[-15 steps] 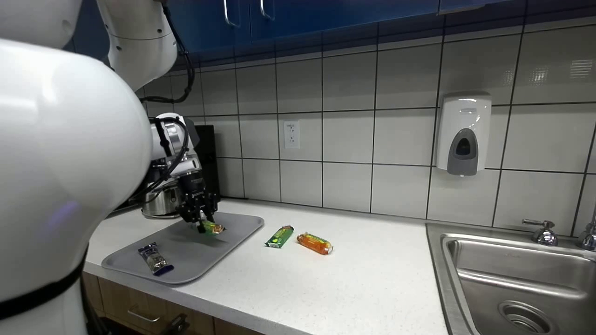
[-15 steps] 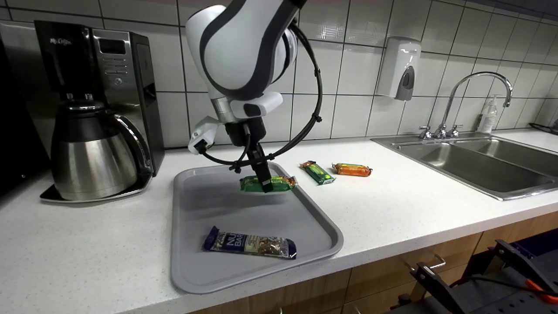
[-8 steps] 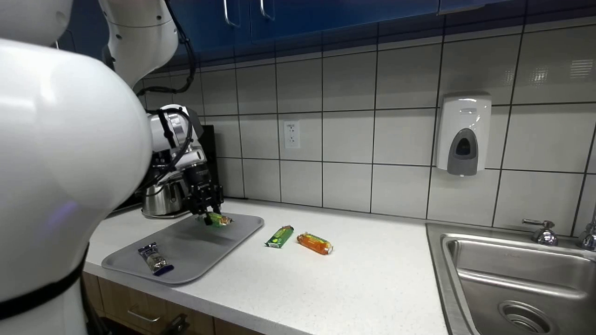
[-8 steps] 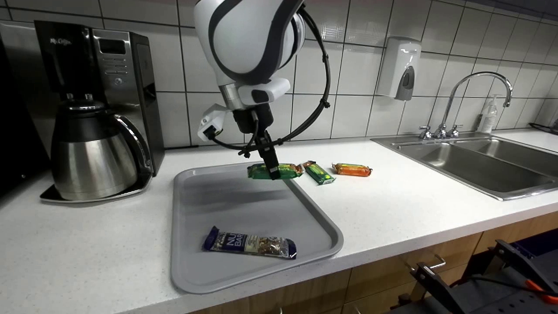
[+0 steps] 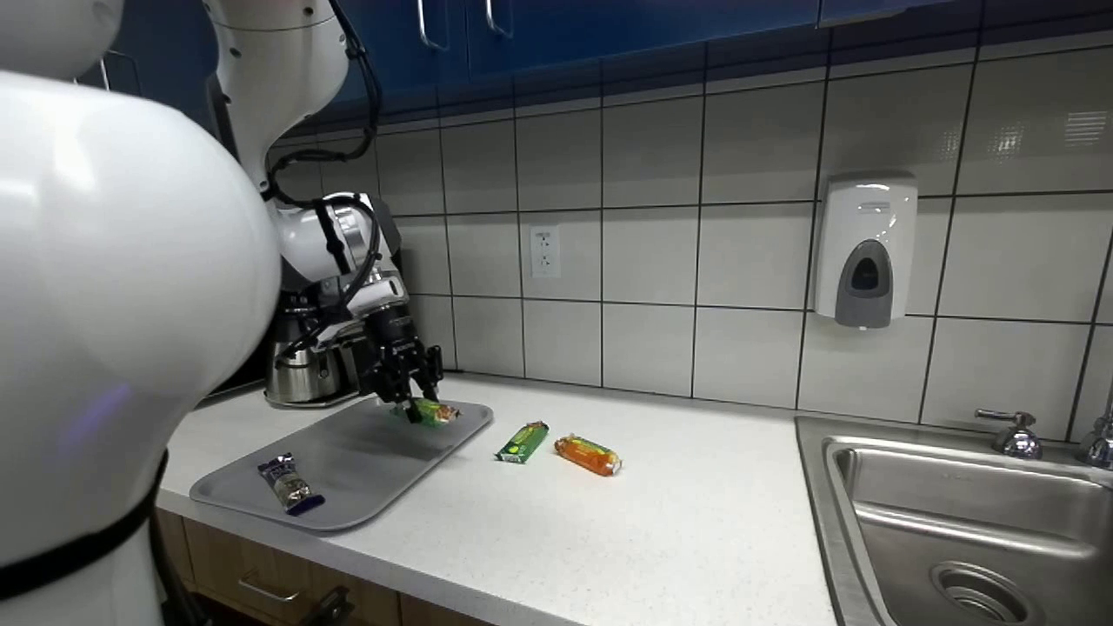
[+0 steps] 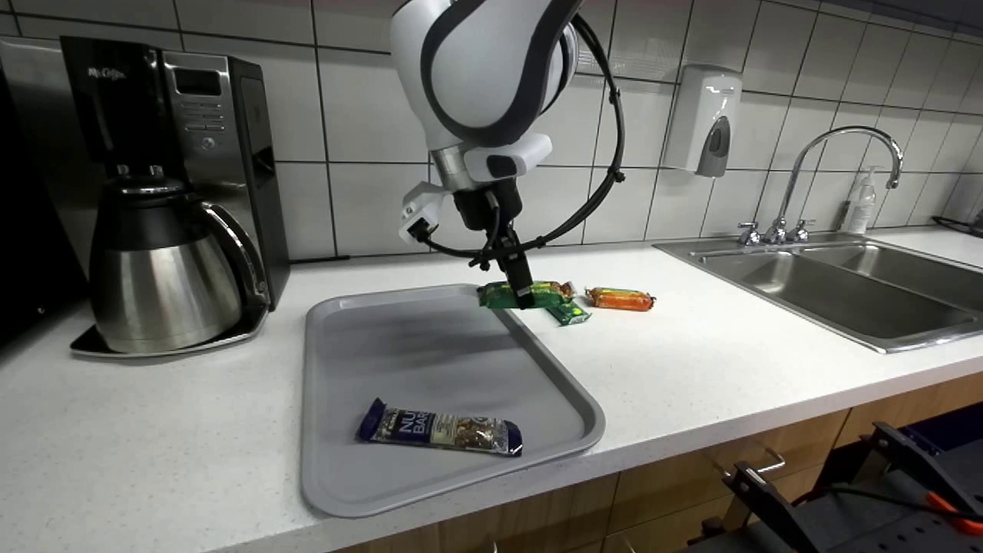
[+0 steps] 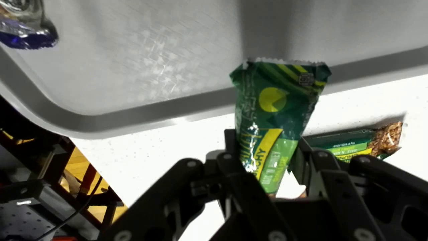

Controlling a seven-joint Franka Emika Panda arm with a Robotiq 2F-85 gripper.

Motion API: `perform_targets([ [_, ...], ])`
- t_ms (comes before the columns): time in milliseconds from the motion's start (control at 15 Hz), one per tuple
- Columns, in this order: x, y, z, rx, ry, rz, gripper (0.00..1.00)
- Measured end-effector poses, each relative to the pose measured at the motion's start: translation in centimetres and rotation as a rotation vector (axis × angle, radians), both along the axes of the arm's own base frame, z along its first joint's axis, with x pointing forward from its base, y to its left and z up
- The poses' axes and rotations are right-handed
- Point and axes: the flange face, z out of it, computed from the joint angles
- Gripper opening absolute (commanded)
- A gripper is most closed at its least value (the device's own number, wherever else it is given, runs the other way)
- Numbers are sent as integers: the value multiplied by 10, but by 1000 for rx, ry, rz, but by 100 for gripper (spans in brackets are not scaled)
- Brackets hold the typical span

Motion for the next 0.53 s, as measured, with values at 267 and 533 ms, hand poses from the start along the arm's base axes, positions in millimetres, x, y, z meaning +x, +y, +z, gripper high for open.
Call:
perform_targets([
  [267,-2,-31,-2,-23,10,-33,14],
  [533,-5,-62,-4,-44,23,-66,14],
])
